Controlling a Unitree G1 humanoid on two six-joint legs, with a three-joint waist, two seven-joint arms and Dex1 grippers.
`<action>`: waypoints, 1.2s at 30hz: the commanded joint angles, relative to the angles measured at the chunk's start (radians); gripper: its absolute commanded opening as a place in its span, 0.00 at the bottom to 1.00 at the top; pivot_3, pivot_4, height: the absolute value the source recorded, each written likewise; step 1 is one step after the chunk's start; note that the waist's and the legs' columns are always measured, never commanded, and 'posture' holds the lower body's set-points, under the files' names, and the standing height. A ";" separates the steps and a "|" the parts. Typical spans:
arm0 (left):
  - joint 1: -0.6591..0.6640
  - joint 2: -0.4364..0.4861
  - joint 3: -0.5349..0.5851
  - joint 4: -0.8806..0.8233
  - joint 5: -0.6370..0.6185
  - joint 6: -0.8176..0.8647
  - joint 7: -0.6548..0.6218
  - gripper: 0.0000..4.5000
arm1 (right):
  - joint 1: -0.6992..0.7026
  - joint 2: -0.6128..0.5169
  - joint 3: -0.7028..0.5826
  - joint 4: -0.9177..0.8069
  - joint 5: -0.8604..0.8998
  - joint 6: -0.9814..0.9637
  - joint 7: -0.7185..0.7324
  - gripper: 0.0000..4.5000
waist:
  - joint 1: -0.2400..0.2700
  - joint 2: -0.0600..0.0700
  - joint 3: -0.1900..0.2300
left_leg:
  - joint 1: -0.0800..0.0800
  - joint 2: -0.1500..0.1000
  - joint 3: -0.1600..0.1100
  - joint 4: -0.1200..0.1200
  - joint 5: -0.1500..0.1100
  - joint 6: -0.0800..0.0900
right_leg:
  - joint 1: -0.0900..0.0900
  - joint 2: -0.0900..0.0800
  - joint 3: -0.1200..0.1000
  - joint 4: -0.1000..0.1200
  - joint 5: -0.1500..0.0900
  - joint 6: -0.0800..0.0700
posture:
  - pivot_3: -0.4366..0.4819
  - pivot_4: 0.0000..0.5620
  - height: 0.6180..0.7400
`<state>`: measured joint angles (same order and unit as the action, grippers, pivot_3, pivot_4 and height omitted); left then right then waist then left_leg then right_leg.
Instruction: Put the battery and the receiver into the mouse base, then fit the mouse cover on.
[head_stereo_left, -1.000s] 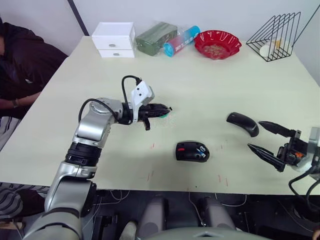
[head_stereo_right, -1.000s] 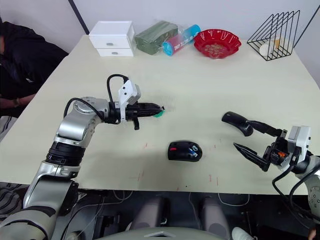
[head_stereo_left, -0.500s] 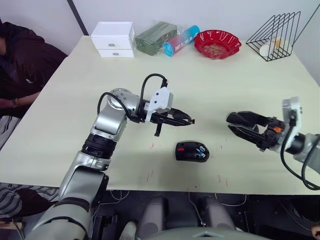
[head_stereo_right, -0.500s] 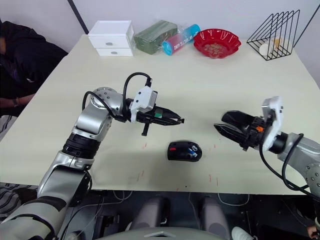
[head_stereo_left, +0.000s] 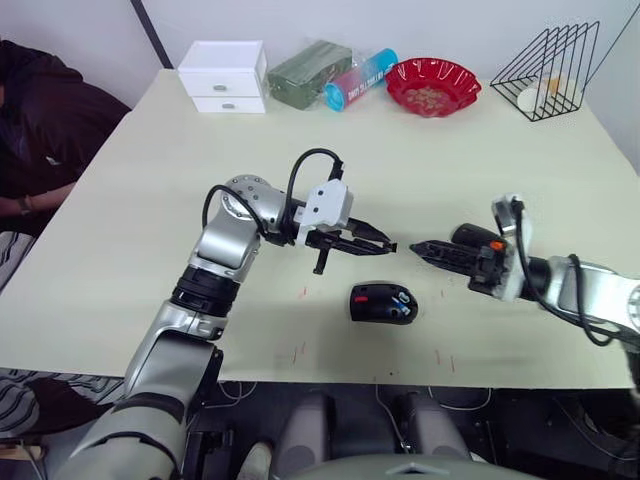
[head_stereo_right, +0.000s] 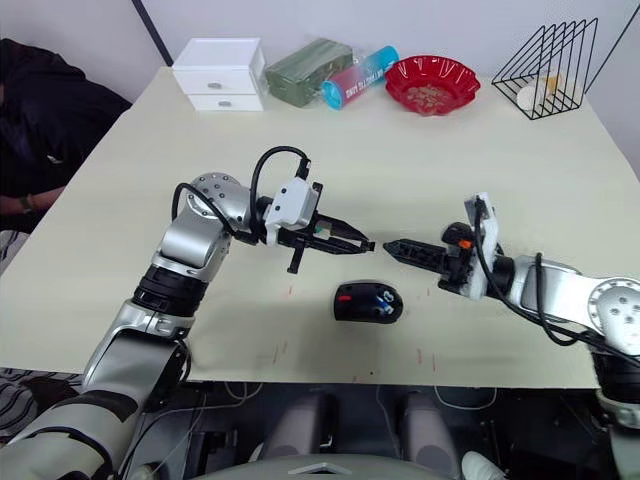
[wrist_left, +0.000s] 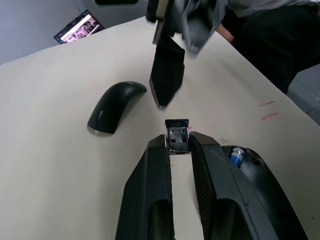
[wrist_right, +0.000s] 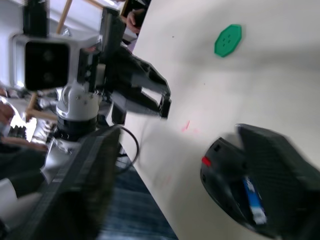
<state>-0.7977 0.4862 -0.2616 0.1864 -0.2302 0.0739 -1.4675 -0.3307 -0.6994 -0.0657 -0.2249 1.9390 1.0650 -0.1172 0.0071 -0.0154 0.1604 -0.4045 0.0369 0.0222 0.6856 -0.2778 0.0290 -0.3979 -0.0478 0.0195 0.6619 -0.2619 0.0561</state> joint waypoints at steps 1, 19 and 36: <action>-0.023 0.000 -0.004 -0.023 -0.008 -0.011 -0.010 0.02 | -0.024 0.075 -0.034 0.004 0.033 0.007 -0.090 0.65 | 0.002 0.000 0.000 | -0.001 0.000 0.000 0.000 0.000 0.000 | 0.000 0.000 -0.001 0.000 0.000 0.000 | 0.48 0.27 1.00; -0.036 0.001 -0.022 0.006 0.018 -0.035 -0.013 0.02 | -0.038 0.169 -0.081 0.018 0.033 0.082 -0.160 0.65 | 0.002 0.000 0.000 | -0.012 0.000 0.000 0.002 0.000 0.000 | -0.011 0.000 -0.001 0.002 0.000 0.000 | 0.48 0.27 1.00; -0.017 -0.005 -0.032 0.012 0.028 -0.056 -0.019 0.02 | -0.053 0.166 -0.066 0.021 0.033 0.094 -0.125 0.65 | 0.001 0.000 0.000 | -0.012 0.000 0.000 0.002 0.000 0.000 | -0.011 0.000 -0.001 0.002 0.000 0.000 | 0.48 0.27 1.00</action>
<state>-0.8157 0.4836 -0.2871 0.2102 -0.1979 0.0341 -1.4809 -0.3677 -0.5374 -0.1240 -0.1833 1.9405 1.1641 -0.2514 0.0084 -0.0152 0.1602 -0.4167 0.0371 0.0219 0.6879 -0.2776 0.0290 -0.4092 -0.0480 0.0186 0.6635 -0.2616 0.0562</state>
